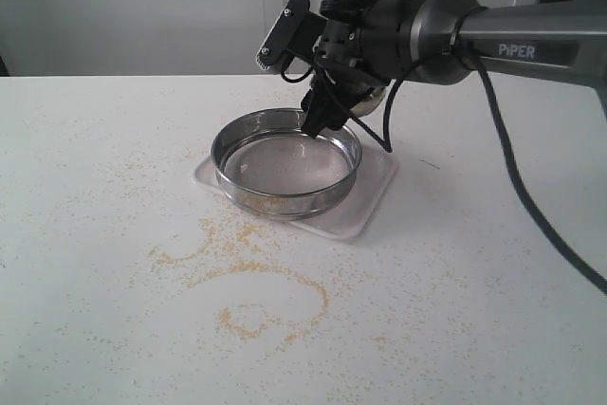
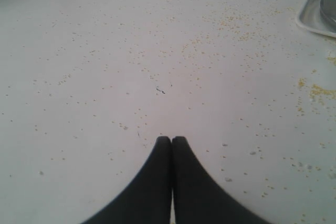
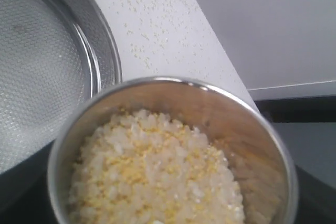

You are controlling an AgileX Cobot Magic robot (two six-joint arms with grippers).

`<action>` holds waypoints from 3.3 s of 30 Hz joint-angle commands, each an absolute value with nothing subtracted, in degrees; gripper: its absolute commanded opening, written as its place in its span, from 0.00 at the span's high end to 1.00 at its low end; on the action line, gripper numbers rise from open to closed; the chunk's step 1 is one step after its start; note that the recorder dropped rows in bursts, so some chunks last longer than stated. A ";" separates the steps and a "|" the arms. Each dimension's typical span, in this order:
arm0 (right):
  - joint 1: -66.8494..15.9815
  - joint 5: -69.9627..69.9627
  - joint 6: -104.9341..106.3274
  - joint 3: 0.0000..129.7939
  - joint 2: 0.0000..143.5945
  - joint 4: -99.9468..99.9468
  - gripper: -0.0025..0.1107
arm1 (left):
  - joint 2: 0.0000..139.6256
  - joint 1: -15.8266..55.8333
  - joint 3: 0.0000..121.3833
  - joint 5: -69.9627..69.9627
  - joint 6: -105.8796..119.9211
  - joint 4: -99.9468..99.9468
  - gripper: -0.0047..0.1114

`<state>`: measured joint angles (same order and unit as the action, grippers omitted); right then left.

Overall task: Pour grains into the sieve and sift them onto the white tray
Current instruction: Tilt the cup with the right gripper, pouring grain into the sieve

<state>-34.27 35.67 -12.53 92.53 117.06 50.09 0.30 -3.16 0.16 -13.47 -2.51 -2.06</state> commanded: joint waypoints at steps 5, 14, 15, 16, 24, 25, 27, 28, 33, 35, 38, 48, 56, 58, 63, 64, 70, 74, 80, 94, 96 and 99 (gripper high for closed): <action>-36.06 37.90 -6.20 95.96 120.16 52.64 0.98 | 0.00 -3.31 0.00 -13.34 -2.66 -2.50 0.96; -37.25 42.14 -6.20 96.33 122.93 61.60 0.98 | 0.00 -3.31 0.00 -13.34 -2.66 -2.50 0.96; -37.56 42.76 -4.70 97.05 123.53 61.93 0.98 | 0.00 -3.31 0.00 -13.34 -2.66 -2.50 0.96; -37.66 43.28 -3.75 97.47 123.96 61.93 0.98 | 0.00 -3.31 0.00 -13.34 -2.66 -2.50 0.96; -39.05 44.74 -2.67 99.96 125.71 64.39 0.98 | 0.00 -3.31 0.00 -13.34 -2.66 -2.50 0.96; -39.07 44.87 -2.57 99.96 125.71 64.53 0.98 | 0.00 -3.31 0.00 -13.34 -2.66 -2.50 0.96; -39.31 45.00 -1.84 99.96 125.71 65.01 0.98 | 0.00 -3.31 0.00 -13.34 -2.66 -2.50 0.96; -39.44 45.09 -1.07 99.96 125.71 65.29 0.98 | 0.00 -3.31 0.00 -13.34 -2.66 -2.50 0.96; -39.64 45.09 0.89 99.96 125.82 65.72 0.98 | 0.00 -3.31 0.00 -13.34 -2.66 -2.50 0.96; -39.64 45.23 1.32 99.96 126.04 66.00 0.98 | 0.00 -3.31 0.00 -13.34 -2.66 -2.50 0.96; -39.64 45.63 1.32 99.96 126.43 66.63 0.98 | 0.00 -3.31 0.00 -13.34 -2.66 -2.50 0.96; -39.64 45.59 1.32 99.96 126.53 69.41 0.98 | 0.00 -3.31 0.00 -13.34 -2.66 -2.50 0.96; -39.64 45.48 4.82 99.96 126.95 69.43 0.98 | 0.00 -3.31 0.00 -13.34 -2.66 -2.50 0.96; -39.64 45.48 4.92 99.96 126.97 69.43 0.98 | 0.00 -3.31 0.00 -13.34 -2.66 -2.50 0.96; -39.64 45.60 5.24 99.96 127.71 70.32 0.98 | 0.00 -3.31 0.00 -13.34 -2.66 -2.50 0.96; -39.64 45.73 5.92 99.96 127.84 70.32 0.98 | 0.00 -3.31 0.00 -13.34 -2.66 -2.50 0.96; -39.64 46.67 9.21 99.96 128.78 70.32 0.98 | 0.00 -3.31 0.00 -13.34 -2.66 -2.50 0.96; -39.89 47.42 10.05 99.96 128.90 70.40 0.98 | 0.00 -3.31 0.00 -13.34 -2.66 -2.50 0.96; -40.95 48.05 14.60 99.96 128.90 70.71 0.98 | 0.00 -3.31 0.00 -13.34 -2.66 -2.50 0.96; -42.90 52.77 15.31 99.96 128.90 79.02 0.98 | 0.00 -3.31 0.00 -13.34 -2.66 -2.50 0.96; -42.88 52.77 15.31 99.96 128.90 79.17 0.98 | 0.00 -3.31 0.00 -13.34 -2.66 -2.50 0.96; -42.88 53.11 15.42 99.96 128.90 79.99 0.98 | 0.00 -3.31 0.00 -13.34 -2.66 -2.50 0.96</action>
<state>-42.89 51.74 14.81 99.36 129.42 77.86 0.30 -3.16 0.16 -13.47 -2.51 -2.06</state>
